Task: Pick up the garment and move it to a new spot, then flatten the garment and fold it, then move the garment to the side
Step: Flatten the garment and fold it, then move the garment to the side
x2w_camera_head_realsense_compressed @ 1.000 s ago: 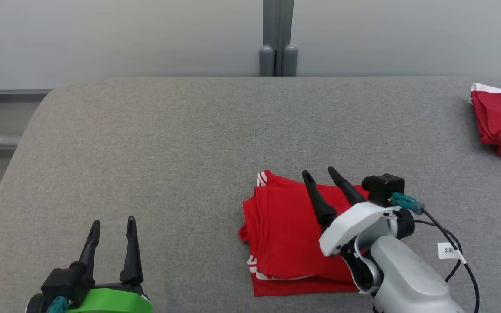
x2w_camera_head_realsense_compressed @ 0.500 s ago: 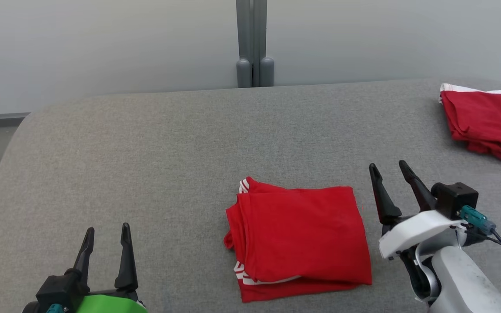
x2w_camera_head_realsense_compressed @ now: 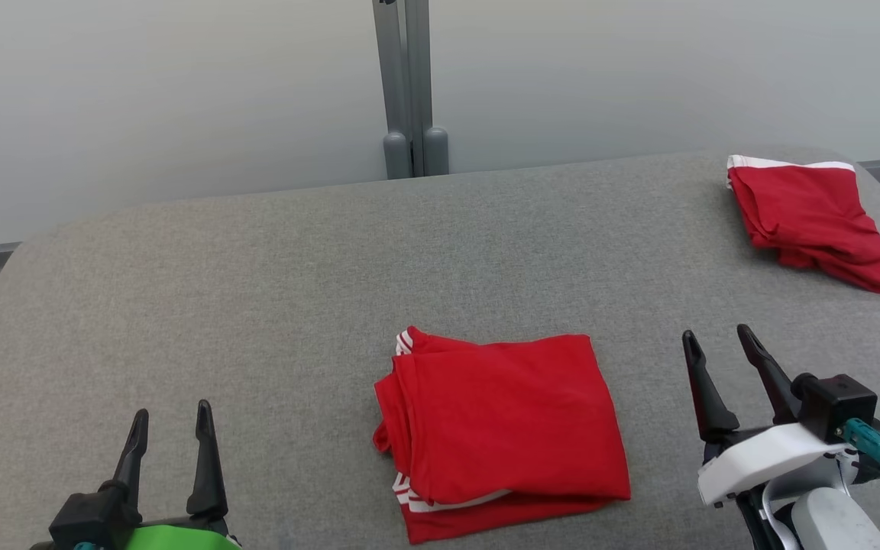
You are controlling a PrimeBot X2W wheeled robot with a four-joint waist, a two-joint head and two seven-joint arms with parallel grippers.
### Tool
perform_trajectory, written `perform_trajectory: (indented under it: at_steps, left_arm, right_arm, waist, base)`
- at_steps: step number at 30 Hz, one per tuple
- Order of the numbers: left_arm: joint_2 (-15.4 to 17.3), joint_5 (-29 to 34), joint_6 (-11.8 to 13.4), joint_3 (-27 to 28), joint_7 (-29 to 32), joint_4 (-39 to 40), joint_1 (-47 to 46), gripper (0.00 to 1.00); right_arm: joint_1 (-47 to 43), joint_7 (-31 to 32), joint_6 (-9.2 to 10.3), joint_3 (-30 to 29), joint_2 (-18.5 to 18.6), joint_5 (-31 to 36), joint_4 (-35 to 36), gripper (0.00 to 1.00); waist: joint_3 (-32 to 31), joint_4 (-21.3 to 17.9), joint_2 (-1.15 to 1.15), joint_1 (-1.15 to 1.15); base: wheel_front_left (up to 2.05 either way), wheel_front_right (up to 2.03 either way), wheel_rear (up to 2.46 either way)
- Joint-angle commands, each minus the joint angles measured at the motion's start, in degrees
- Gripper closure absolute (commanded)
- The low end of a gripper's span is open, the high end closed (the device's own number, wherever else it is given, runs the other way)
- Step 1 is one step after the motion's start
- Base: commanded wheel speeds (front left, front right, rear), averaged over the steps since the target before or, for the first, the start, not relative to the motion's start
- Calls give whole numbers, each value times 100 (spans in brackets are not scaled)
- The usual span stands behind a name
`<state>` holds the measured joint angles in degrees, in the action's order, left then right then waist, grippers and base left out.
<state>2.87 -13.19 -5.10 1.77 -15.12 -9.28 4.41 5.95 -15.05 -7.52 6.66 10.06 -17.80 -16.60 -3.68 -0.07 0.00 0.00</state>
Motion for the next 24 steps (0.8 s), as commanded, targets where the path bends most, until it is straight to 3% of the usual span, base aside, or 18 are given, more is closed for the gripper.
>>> perform_trajectory:
  at_steps: [1,24]
  left_arm:
    - [7,61,-36,26,2,-14,110,0]
    - [197,104,-195,159,2,-136,204,0]
  right_arm:
    - [-114,-14,9,-62,-5,53,53,0]
    - [-541,-15,9,-261,-92,280,159,0]
  waist:
    - [-41,-14,0,0]
    - [-138,62,0,0]
  base:
    - [0,0,0]
    - [0,0,0]
